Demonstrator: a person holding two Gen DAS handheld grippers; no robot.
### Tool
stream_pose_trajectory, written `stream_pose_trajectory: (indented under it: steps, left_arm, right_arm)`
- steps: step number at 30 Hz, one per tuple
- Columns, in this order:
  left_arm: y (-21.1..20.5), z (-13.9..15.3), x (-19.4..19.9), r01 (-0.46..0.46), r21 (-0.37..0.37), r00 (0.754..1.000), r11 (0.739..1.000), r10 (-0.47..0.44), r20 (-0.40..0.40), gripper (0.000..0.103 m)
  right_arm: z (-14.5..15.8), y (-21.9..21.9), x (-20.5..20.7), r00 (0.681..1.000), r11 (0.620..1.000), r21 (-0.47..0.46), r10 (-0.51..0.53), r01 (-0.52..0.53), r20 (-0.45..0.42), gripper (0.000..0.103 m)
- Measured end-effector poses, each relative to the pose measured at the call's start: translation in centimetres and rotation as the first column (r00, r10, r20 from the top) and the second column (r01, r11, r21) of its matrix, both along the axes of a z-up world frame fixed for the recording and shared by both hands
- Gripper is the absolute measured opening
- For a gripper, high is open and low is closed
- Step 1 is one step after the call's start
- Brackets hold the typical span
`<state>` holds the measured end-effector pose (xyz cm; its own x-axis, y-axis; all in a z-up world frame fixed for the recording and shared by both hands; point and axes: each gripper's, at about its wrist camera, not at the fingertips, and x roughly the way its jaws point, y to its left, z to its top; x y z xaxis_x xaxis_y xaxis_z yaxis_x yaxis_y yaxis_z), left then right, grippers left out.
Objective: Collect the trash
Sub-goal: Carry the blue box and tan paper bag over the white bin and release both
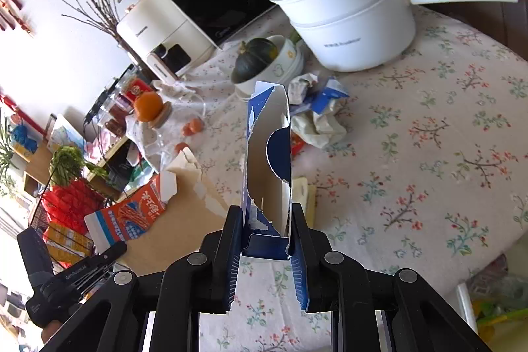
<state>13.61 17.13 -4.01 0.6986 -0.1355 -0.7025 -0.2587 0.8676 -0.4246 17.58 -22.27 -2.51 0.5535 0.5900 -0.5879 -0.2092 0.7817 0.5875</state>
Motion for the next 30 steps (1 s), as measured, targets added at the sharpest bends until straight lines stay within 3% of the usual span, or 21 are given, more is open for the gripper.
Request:
stream_pose_trajectory:
  steps: [8,15,22,30]
  left_arm:
    - [-5.2,0.2,1.0,0.110,0.011,0.994,0.994,-0.110,-0.003,0.000]
    - [-11.4,0.1,1.8,0.232,0.031,0.973,0.972,-0.232,-0.004,0.000]
    - [-17.3,-0.2,2.1,0.344,0.042,0.939,0.938,-0.344,-0.007,0.000]
    - [-24.7,-0.7,2.0,0.476,0.083,0.879,0.876,-0.475,-0.025,0.000]
  right_arm:
    - [0.2,-5.1,-1.9,0.996,0.995,-0.040,-0.091,0.091,-0.017,0.025]
    - [0.3,-9.7,-3.7,0.984,0.981,-0.088,-0.176,0.175,-0.010,0.025]
    - [0.1,-14.6,-5.6,0.964,0.956,-0.128,-0.267,0.265,-0.004,0.025]
    - [-0.1,-19.7,-8.1,0.926,0.903,-0.217,-0.377,0.372,0.020,0.025]
